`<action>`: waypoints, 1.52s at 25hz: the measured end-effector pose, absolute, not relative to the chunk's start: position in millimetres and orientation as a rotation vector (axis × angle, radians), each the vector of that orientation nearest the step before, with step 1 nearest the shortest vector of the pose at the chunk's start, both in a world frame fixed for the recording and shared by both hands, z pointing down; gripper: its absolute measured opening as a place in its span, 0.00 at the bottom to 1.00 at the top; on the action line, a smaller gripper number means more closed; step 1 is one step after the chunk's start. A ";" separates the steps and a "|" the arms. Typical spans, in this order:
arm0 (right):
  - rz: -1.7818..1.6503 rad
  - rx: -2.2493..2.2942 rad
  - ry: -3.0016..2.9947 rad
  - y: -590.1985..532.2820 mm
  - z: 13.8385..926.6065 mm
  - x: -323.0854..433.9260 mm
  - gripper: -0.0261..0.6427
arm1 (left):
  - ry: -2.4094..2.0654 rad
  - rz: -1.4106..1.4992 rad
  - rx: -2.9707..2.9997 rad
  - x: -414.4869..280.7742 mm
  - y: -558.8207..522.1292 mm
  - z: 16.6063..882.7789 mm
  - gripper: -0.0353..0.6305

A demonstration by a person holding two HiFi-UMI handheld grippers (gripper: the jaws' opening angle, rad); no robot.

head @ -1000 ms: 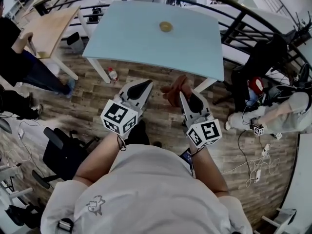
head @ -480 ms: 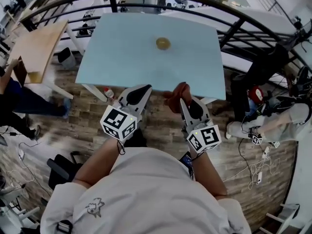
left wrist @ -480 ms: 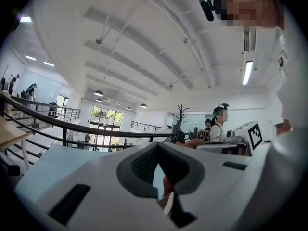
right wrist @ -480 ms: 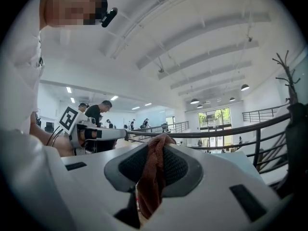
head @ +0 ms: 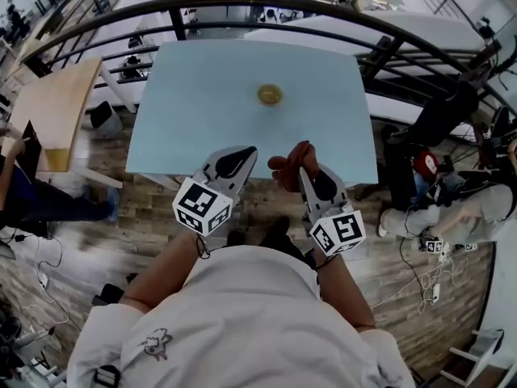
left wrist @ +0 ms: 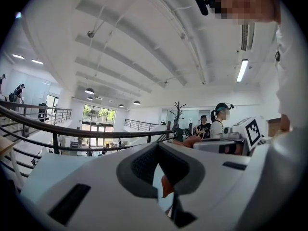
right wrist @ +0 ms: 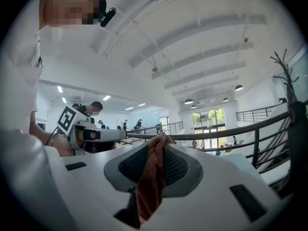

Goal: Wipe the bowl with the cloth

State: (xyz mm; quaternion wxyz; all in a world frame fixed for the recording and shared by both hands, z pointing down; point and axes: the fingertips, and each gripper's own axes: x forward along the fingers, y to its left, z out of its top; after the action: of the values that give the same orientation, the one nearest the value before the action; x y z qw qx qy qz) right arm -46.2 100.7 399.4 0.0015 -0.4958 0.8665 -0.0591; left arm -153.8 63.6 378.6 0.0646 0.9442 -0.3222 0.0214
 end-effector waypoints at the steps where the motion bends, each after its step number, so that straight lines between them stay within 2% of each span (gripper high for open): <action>1: -0.192 -1.551 2.718 91.2 400.1 -44.1 0.17 | -0.975 0.071 2.844 -151.4 54.9 380.8 0.07; 21: -0.154 -1.290 2.850 -106.6 396.1 79.0 0.17 | -1.233 0.087 2.684 -42.8 -121.4 398.1 0.07; 38: -0.274 -1.316 2.850 -196.8 425.2 85.8 0.17 | -1.203 0.202 2.585 -35.3 -208.6 435.6 0.07</action>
State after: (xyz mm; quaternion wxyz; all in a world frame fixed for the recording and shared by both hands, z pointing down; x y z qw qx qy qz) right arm 85.8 -196.8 425.2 -0.0048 -0.4177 0.9044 -0.0869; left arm -35.3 -208.6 435.6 0.1412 0.8953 -0.4167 0.0699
